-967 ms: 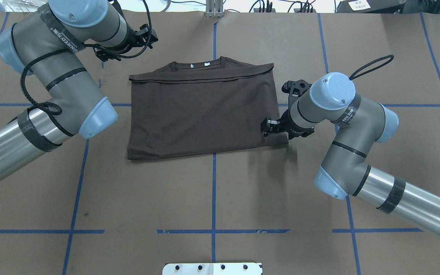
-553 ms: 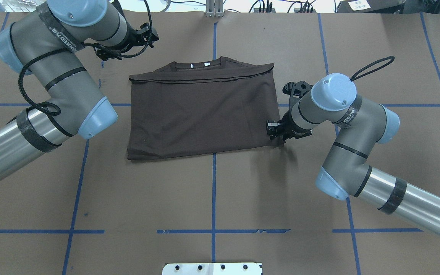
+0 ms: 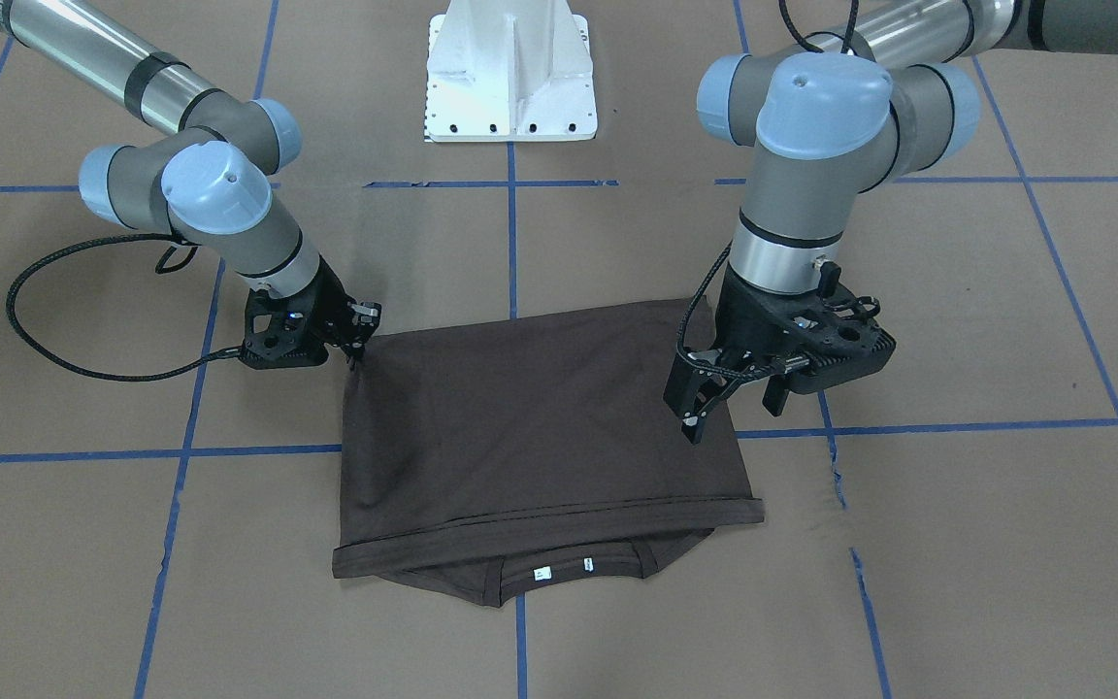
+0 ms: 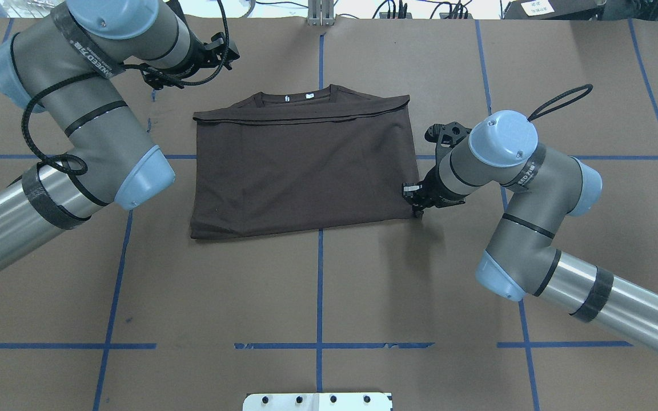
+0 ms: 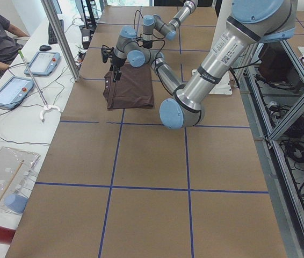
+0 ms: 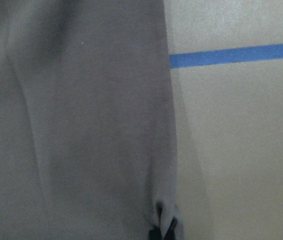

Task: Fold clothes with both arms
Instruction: 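Drag the folded shirt toward the robot with the right gripper while the left gripper approaches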

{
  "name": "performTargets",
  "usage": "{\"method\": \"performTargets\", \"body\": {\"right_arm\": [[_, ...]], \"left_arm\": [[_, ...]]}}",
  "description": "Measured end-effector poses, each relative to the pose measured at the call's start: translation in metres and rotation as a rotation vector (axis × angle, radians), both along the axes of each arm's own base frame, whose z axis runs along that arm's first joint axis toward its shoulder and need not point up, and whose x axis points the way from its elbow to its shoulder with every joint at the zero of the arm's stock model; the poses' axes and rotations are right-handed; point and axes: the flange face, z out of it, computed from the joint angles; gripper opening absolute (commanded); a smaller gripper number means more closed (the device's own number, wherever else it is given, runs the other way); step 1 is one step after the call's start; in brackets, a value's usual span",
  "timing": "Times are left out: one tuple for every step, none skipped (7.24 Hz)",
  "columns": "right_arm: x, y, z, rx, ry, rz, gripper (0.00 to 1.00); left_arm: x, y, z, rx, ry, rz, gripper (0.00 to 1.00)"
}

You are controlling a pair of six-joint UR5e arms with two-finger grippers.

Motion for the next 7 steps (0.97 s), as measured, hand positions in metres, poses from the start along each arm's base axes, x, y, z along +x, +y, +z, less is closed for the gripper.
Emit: {"method": "performTargets", "body": {"right_arm": [[0.014, 0.016, 0.002, 0.005, -0.01, -0.007, 0.0], [0.032, 0.051, 0.01, 0.005, -0.015, -0.033, 0.0], [0.05, 0.098, 0.023, -0.004, -0.011, -0.075, 0.0], [0.062, 0.148, 0.037, -0.026, 0.005, -0.129, 0.0], [0.067, 0.195, 0.047, -0.042, 0.025, -0.19, 0.0], [0.067, 0.239, 0.051, -0.035, 0.047, -0.246, 0.0], [0.064, 0.274, 0.052, -0.02, 0.062, -0.287, 0.99]], "left_arm": [[0.0, 0.003, -0.002, -0.001, -0.001, 0.003, 1.0], [0.003, 0.006, -0.003, -0.001, -0.001, 0.009, 1.0], [0.008, 0.01, -0.004, -0.004, 0.001, 0.015, 1.0], [0.014, 0.015, -0.004, -0.012, 0.008, 0.018, 1.0], [0.023, 0.022, -0.005, -0.021, 0.017, 0.022, 1.0], [0.031, 0.029, -0.006, -0.032, 0.027, 0.024, 1.0], [0.038, 0.035, -0.008, -0.041, 0.035, 0.027, 1.0]]}}
